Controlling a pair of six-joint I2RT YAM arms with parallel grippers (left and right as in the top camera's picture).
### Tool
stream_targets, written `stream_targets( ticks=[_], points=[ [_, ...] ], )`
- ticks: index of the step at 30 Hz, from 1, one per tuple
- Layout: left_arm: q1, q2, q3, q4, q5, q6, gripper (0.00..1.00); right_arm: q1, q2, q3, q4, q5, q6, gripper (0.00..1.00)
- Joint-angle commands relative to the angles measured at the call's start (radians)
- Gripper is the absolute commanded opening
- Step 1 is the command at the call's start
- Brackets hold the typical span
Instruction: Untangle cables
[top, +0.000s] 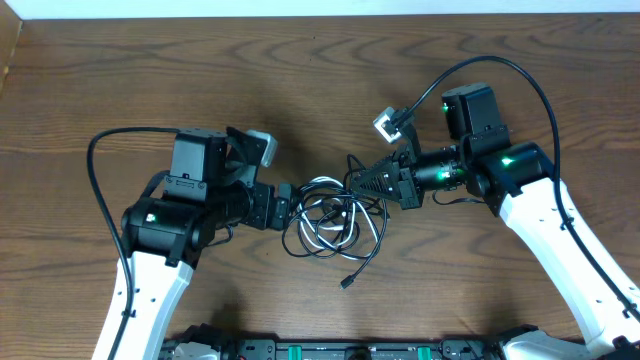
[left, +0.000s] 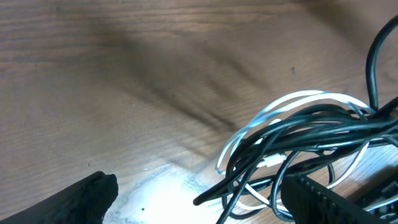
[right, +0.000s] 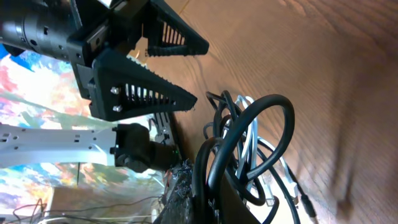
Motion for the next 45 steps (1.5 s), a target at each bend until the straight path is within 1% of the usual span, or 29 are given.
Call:
stream_targets(
  ticks=[1,3,9,10,11,12,13,14,15,19,20,24,28,29,31,36,42,45],
  points=[
    [0.002,0.008,-0.009,0.0,0.017,0.043,0.89,-0.004,-0.027,0.017,0.003,-0.078,0.01,0.01],
    [0.002,0.013,-0.009,0.001,0.017,0.047,0.89,-0.004,-0.027,0.017,0.003,-0.107,0.01,0.01],
    [0.002,0.042,-0.021,0.001,0.017,0.05,0.83,-0.005,-0.027,0.017,0.003,-0.158,0.018,0.01],
    [0.002,0.048,-0.024,0.001,0.017,0.05,0.77,-0.005,-0.027,0.017,0.003,-0.161,0.018,0.01],
    [0.002,0.056,-0.026,0.001,0.016,0.05,0.69,-0.005,-0.027,0.017,0.003,-0.161,0.018,0.01],
    [0.002,0.063,-0.027,0.001,0.016,0.05,0.57,-0.005,-0.027,0.017,0.003,-0.161,0.018,0.01],
    [0.002,0.073,-0.027,0.004,0.016,0.05,0.5,-0.005,-0.027,0.017,0.002,-0.162,0.018,0.01],
    [0.002,0.083,-0.027,0.009,0.016,0.05,0.45,-0.005,-0.027,0.017,0.002,-0.167,0.021,0.01],
    [0.002,0.092,-0.027,0.016,0.016,0.049,0.43,-0.005,-0.027,0.017,0.002,-0.175,0.021,0.01],
    [0.002,0.135,-0.027,0.042,0.017,0.038,0.43,-0.005,-0.027,0.017,0.002,-0.225,0.021,0.01],
    [0.002,0.145,-0.027,0.045,0.023,0.038,0.45,-0.005,-0.027,0.017,0.002,-0.225,0.022,0.01],
    [0.002,0.167,-0.027,0.047,0.082,0.038,0.55,-0.004,-0.027,0.017,0.002,-0.224,0.022,0.01],
    [0.002,0.167,-0.027,0.057,0.136,0.039,0.69,-0.004,-0.027,0.017,0.003,-0.224,0.044,0.01],
    [0.002,0.167,-0.027,0.058,0.153,0.039,0.71,-0.004,-0.027,0.017,0.003,-0.224,0.044,0.01],
    [0.002,0.167,-0.027,0.06,0.18,0.039,0.71,-0.004,-0.027,0.017,0.003,-0.224,0.044,0.01],
    [0.002,0.167,-0.027,0.073,0.17,0.038,0.71,-0.004,-0.027,0.017,0.003,-0.224,0.048,0.01],
    [0.002,0.167,-0.027,0.072,0.063,0.037,0.71,-0.004,-0.027,0.017,0.003,-0.224,0.063,0.01],
    [0.002,0.167,-0.027,0.076,-0.039,-0.023,0.71,-0.004,-0.027,0.017,0.003,-0.224,0.063,0.01]
  ],
)
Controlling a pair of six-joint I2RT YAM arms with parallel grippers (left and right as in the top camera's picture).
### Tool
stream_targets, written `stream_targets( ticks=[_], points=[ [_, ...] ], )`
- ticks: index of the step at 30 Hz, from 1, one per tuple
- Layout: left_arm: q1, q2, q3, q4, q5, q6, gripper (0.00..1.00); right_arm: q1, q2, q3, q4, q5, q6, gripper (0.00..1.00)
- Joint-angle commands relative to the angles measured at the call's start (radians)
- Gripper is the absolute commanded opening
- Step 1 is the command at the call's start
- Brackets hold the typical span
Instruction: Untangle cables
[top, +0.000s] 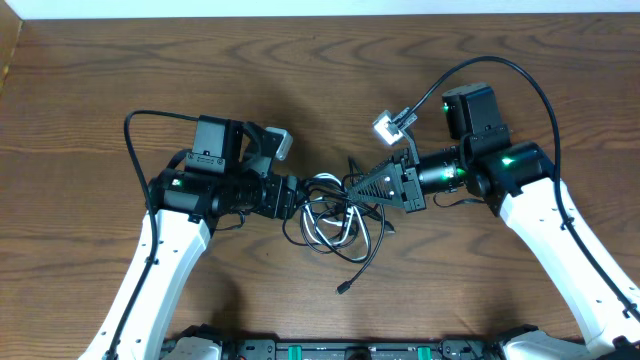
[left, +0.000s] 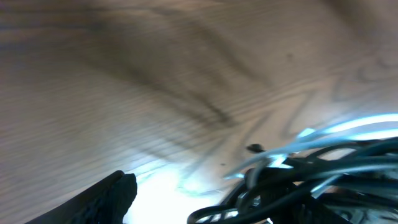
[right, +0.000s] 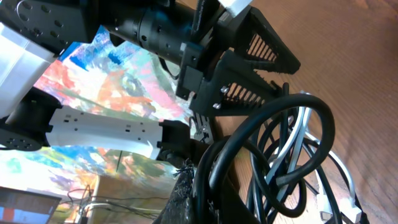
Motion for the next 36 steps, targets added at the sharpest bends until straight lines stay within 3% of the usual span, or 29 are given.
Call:
stream_targets(
  ticks=[1,7,19,20,24,27,31,36],
  points=[
    [0.002,0.002,-0.009,0.012,-0.147,-0.068,0.7,-0.004,-0.027,0.017,0.002,-0.059,0.014,0.01],
    [0.002,0.002,-0.009,0.063,-0.214,-0.167,0.69,-0.004,-0.027,0.017,0.003,-0.081,0.021,0.01],
    [-0.095,0.004,-0.009,0.111,-0.201,-0.169,0.65,-0.004,-0.027,0.017,0.004,-0.145,0.021,0.01],
    [-0.105,0.004,-0.009,0.121,-0.202,-0.169,0.58,-0.004,-0.027,0.017,0.004,-0.144,0.021,0.01],
    [-0.117,0.004,-0.009,0.166,-0.204,-0.169,0.11,-0.004,-0.027,0.017,0.003,-0.144,0.021,0.01],
    [-0.113,0.004,-0.009,0.188,-0.205,-0.169,0.08,-0.004,-0.027,0.017,0.003,-0.134,0.021,0.01],
    [-0.09,-0.003,-0.009,0.195,-0.224,-0.235,0.07,0.0,-0.027,0.017,-0.014,0.113,0.035,0.01],
    [-0.019,-0.051,-0.009,0.163,-0.287,-0.39,0.07,0.013,-0.027,0.017,-0.095,0.707,0.161,0.04]
  ],
)
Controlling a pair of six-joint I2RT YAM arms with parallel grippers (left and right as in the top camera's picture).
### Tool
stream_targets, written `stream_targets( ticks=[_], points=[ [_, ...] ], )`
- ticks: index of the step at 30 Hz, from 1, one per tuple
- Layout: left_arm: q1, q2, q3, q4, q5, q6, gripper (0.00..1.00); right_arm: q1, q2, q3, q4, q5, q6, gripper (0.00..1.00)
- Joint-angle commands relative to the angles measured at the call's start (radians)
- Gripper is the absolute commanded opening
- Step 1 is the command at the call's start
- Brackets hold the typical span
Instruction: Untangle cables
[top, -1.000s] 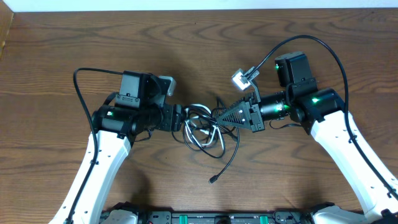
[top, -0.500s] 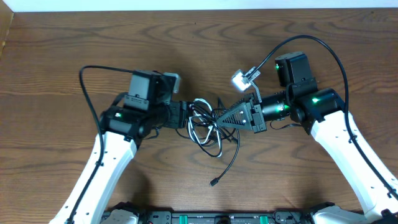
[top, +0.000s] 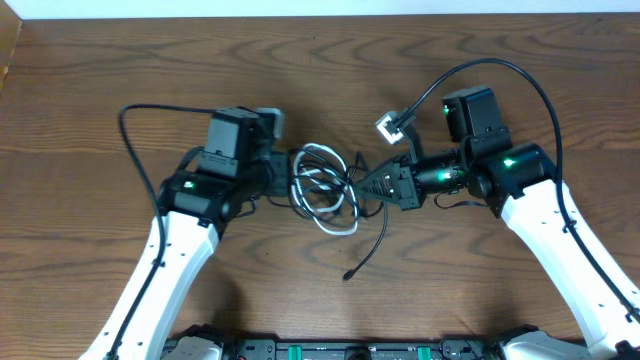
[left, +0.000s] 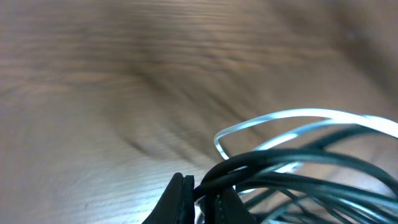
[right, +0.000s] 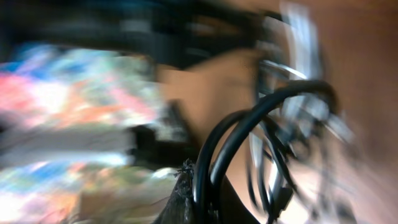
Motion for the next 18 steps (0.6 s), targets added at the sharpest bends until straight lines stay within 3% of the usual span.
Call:
stream_targets(
  ticks=[1,5,7,15,18],
  points=[
    [0.053,-0.06,-0.008,-0.014,-0.041,-0.125,0.08,0.011,-0.016,0.015,-0.047,0.538,0.139,0.04],
    [0.106,-0.137,-0.008,-0.033,-0.04,-0.19,0.07,0.011,-0.015,0.014,-0.132,0.933,0.3,0.05],
    [0.121,-0.18,-0.008,-0.042,-0.04,-0.225,0.07,0.011,-0.014,0.014,-0.172,1.039,0.375,0.08],
    [0.127,-0.321,-0.008,-0.063,-0.041,-0.296,0.08,0.015,-0.015,0.014,-0.197,0.976,0.401,0.36],
    [0.127,-0.344,-0.008,-0.066,-0.041,-0.296,0.07,0.015,-0.015,0.014,-0.199,0.855,0.4,0.45]
  ],
)
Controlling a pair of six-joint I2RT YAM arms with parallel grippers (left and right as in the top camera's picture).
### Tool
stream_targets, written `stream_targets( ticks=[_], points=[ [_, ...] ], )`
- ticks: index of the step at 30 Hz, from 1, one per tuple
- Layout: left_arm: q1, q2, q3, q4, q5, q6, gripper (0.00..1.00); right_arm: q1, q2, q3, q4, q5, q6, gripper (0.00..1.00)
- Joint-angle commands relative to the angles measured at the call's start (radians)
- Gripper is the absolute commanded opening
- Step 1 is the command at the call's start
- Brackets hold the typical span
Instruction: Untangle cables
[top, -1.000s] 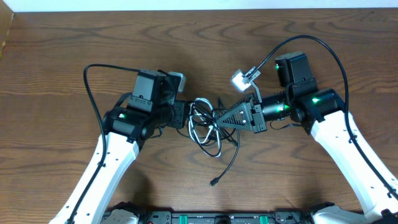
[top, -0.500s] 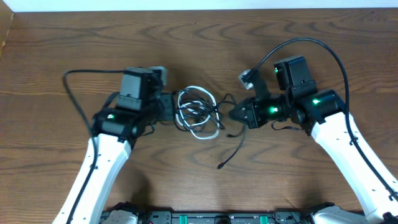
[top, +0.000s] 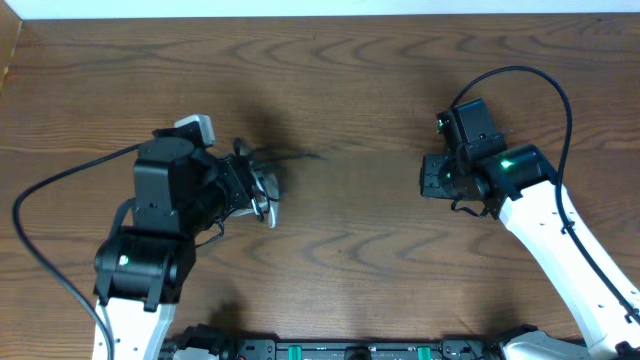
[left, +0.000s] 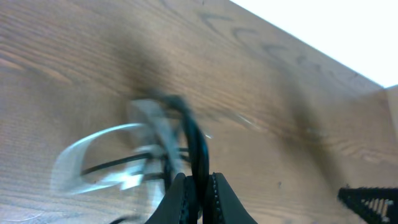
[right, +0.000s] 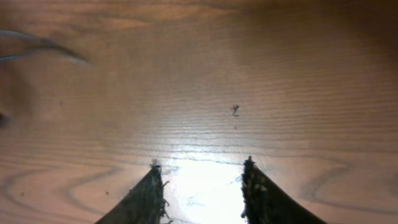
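Note:
The tangled bundle of black and white cables hangs blurred at my left gripper, left of the table's middle. A black strand trails from it to the right. In the left wrist view my left gripper is shut on a black cable, and white loops blur to its left. My right gripper is far off at the right. In the right wrist view it stands open over bare wood with nothing between its fingers. A faint strand shows at the upper left.
The brown wooden table runs to a far edge at the top. The left arm's own black supply cable loops out at the left, and the right arm's cable arcs above the right arm.
My right gripper, then shut on a black loop of the bundle, is now open, empty and further right. My left gripper has moved left with the bundle still in its jaws.
The bundle lay at mid-table with my right gripper shut on a black loop and my left gripper open beside it. The left then stood closer, still open, then shut on a black cable. Now the right has let go and the bundle is at the left.

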Motion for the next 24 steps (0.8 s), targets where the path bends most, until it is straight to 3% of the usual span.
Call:
stream_targets(
  ticks=[1,4,8,14,19,24],
  points=[
    [0.005,-0.022,-0.004,-0.002,-0.012,-0.023,0.08,-0.001,-0.014,0.014,0.003,-0.134,0.021,0.47],
    [0.005,-0.018,-0.004,-0.006,-0.004,-0.034,0.07,0.002,-0.014,0.014,0.038,-0.391,-0.047,0.48],
    [0.005,-0.011,-0.004,0.005,-0.005,-0.209,0.07,0.034,-0.014,0.014,0.092,-0.632,-0.154,0.54],
    [0.005,-0.014,-0.004,0.048,0.024,-0.437,0.07,0.119,-0.013,0.014,0.134,-0.614,-0.251,0.63],
    [0.005,-0.014,-0.004,0.063,0.116,-0.543,0.07,0.183,-0.013,0.013,0.141,-0.466,-0.251,0.64],
    [0.005,-0.014,-0.004,0.061,0.143,-0.617,0.07,0.236,-0.013,0.013,0.152,-0.451,-0.315,0.66]
  ],
)
